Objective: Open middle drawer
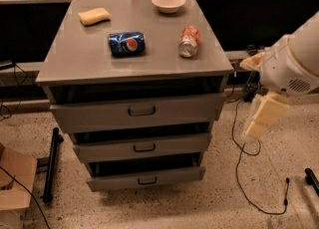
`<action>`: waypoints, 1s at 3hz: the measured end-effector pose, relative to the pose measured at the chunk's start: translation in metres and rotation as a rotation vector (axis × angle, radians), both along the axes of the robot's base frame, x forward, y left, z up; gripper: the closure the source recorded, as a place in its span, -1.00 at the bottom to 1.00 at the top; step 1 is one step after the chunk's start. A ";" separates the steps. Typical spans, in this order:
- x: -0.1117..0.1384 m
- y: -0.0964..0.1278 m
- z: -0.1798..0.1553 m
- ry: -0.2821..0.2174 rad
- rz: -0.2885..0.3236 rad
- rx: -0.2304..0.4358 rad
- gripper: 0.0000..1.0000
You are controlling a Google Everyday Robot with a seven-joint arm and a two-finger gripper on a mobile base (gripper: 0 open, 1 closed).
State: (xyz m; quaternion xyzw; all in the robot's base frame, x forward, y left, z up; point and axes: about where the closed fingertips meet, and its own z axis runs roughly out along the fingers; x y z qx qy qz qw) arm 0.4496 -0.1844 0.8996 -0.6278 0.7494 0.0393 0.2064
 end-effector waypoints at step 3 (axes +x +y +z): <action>0.006 0.011 -0.092 0.143 0.044 0.072 -1.00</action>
Offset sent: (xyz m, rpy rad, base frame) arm 0.0117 -0.0068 -0.0416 0.0843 0.0474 0.0050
